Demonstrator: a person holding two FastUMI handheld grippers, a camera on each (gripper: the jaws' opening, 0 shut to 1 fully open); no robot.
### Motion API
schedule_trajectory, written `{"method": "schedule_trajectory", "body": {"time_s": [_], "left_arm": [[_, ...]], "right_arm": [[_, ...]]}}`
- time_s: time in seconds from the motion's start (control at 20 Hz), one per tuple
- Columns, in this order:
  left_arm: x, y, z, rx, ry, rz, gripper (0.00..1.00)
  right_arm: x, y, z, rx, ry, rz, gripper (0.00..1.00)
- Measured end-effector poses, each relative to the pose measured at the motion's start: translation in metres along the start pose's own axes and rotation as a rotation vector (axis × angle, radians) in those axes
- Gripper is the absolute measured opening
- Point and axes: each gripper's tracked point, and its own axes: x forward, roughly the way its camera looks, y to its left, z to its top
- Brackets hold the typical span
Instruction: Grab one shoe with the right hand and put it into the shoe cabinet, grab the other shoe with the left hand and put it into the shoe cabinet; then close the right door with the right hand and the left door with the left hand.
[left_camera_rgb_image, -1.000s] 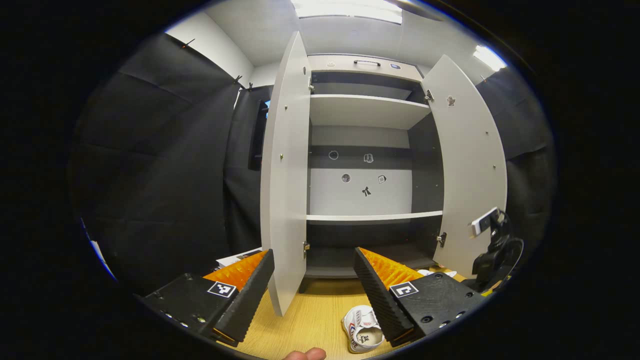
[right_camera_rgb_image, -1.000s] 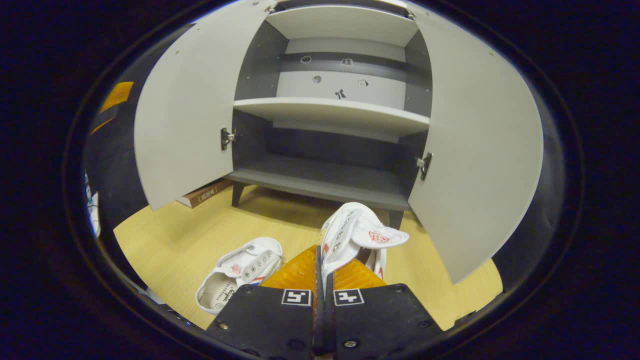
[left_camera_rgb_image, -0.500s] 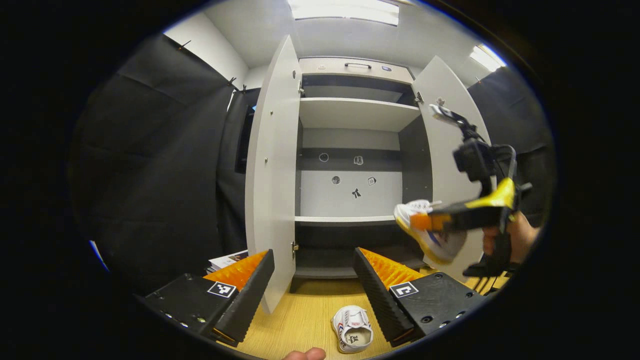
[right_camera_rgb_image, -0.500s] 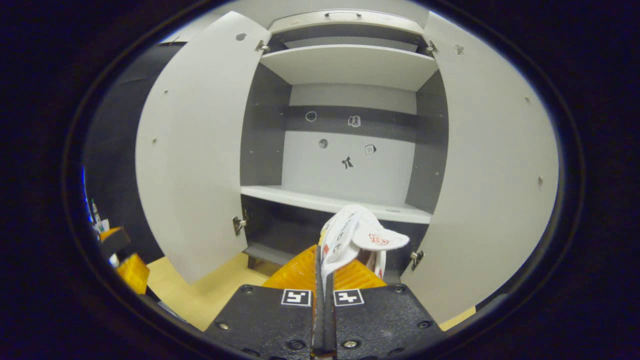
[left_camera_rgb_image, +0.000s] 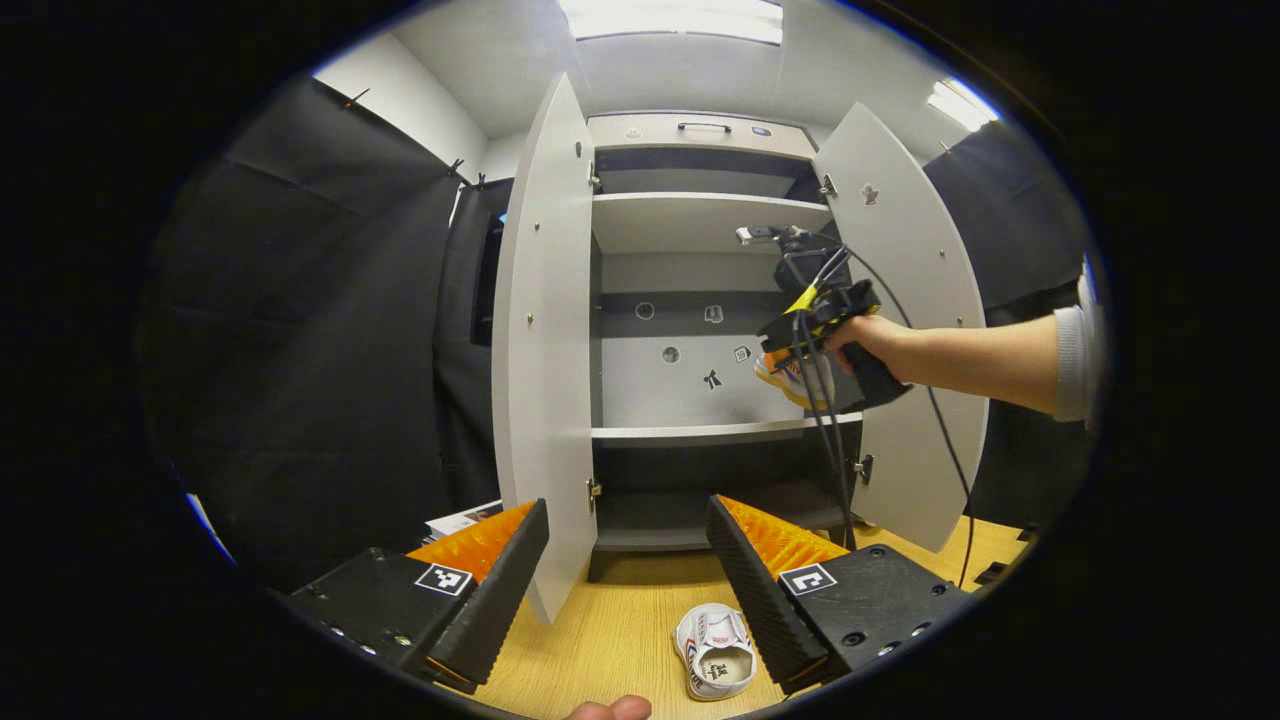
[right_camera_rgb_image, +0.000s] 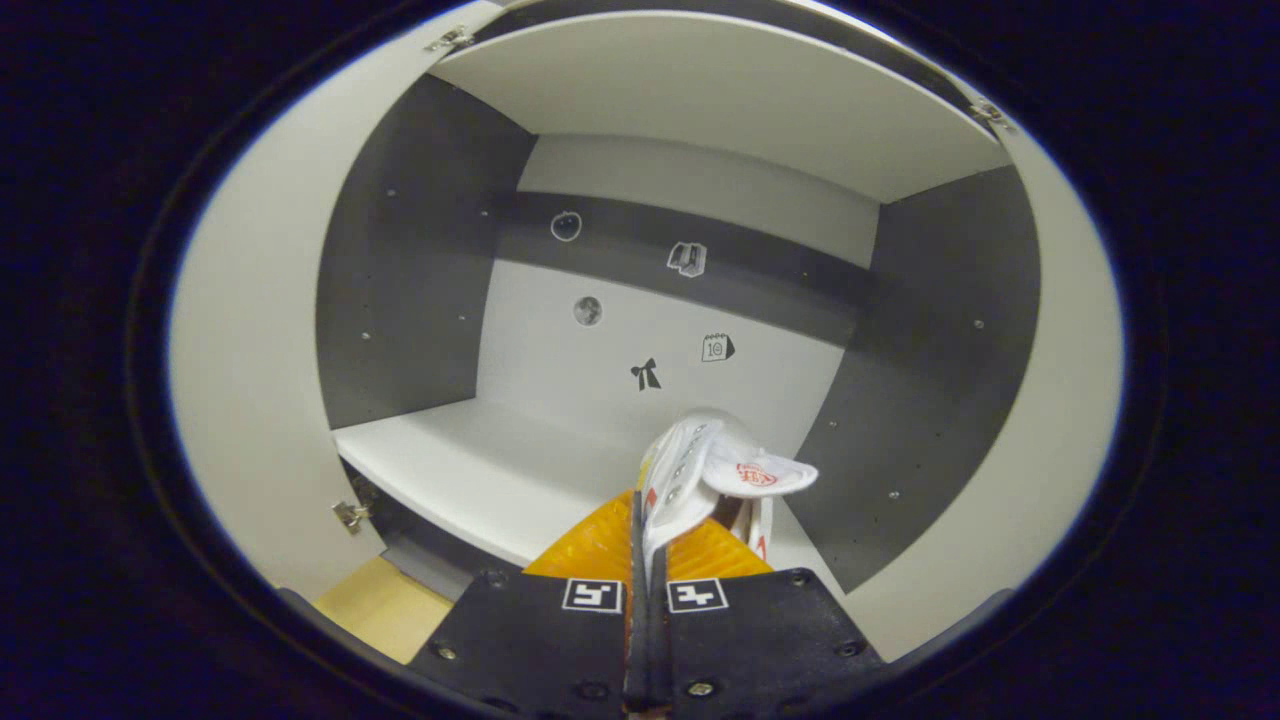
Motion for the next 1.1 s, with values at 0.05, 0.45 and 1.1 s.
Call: {"method": "schedule_trajectory", "body": {"time_s": [0.05,0.45,1.1], "left_arm": [[0.001,0.001,-0.001,-0.006,0.004,0.002,0.95],[0.006,0.030,-0.013,0.010,0.040,0.080,0.95],[0.013,0.019,-0.016,-0.005,0.038,0.067,0.96]], "right_arm": [[0.018,-0.002,0.002,0.009,0.023,-0.006,0.03],[0.099,-0.007,-0.019,0.021,0.202,-0.019,0.04],[0.040,0.004,-0.002,-0.028,0.130,-0.008,0.52]]}}
